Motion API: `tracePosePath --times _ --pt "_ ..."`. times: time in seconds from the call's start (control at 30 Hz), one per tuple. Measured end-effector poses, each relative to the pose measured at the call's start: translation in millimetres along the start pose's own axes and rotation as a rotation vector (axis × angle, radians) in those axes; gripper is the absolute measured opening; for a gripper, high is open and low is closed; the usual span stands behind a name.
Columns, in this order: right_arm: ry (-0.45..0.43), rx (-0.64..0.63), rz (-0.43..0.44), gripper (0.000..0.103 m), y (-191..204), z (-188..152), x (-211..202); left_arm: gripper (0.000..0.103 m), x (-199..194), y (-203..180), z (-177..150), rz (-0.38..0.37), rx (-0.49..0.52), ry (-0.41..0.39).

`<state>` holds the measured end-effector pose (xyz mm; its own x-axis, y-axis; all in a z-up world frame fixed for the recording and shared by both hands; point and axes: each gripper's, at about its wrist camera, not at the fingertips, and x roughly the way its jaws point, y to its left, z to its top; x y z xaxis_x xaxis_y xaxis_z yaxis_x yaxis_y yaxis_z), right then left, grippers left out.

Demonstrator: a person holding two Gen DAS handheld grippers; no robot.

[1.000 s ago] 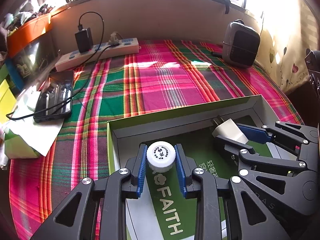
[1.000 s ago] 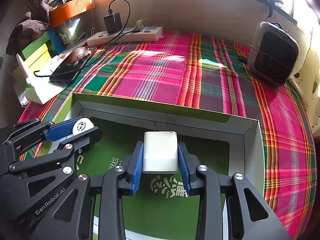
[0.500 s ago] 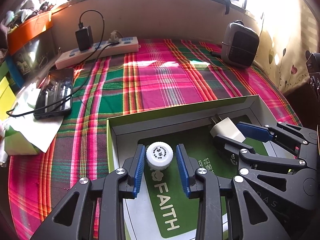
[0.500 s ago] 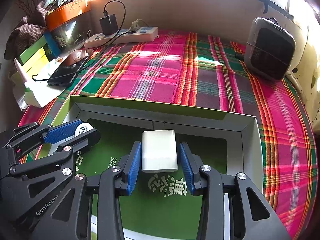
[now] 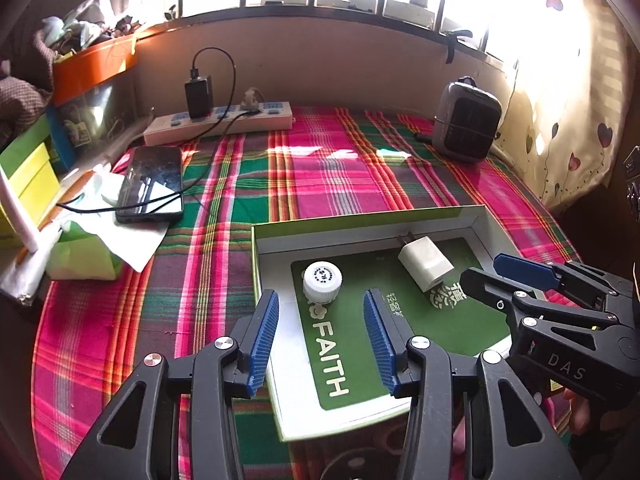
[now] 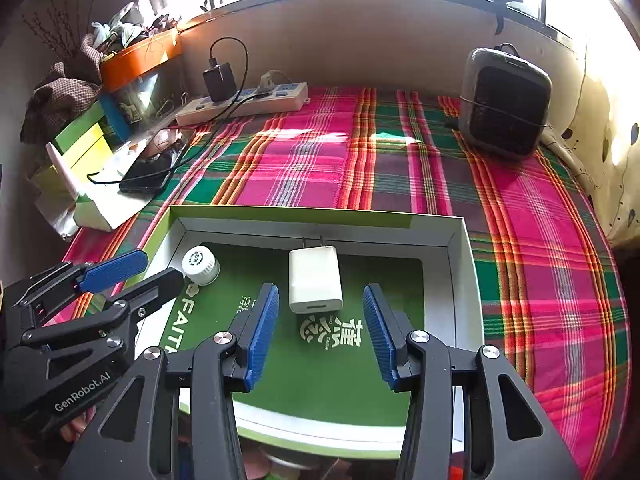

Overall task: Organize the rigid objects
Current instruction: 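Lower both items into the box and open both tools, then grasp the brown red-capped bottle with the right tool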

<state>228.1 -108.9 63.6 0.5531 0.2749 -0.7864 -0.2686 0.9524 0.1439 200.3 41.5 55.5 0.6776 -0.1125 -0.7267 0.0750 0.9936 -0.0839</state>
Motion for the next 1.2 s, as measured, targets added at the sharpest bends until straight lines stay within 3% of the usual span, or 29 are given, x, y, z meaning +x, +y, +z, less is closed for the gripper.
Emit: tracePosePath --times 0.33,0.7,0.93,1.2 --pt "-0.067 0.063 -0.026 0.046 -21.7 -35.4 -53.4 0.044 -43.9 14.3 -38.8 0.011 -0.06 -0.05" --pt "-0.129 0.141 -0.106 0.046 -48.5 -89.6 -97.4 0.045 -62.3 38.5 -84.2 0.01 -0.142 -0.03" --pt "-0.12 0.187 -0.102 0.051 -57.9 -112.1 -98.1 0.045 -61.3 41.1 -103.9 0.0 -0.155 -0.001" --pt "-0.087 0.189 -0.092 0.051 -55.1 -114.5 -77.0 0.045 -54.6 34.1 -110.3 -0.023 -0.145 0.029"
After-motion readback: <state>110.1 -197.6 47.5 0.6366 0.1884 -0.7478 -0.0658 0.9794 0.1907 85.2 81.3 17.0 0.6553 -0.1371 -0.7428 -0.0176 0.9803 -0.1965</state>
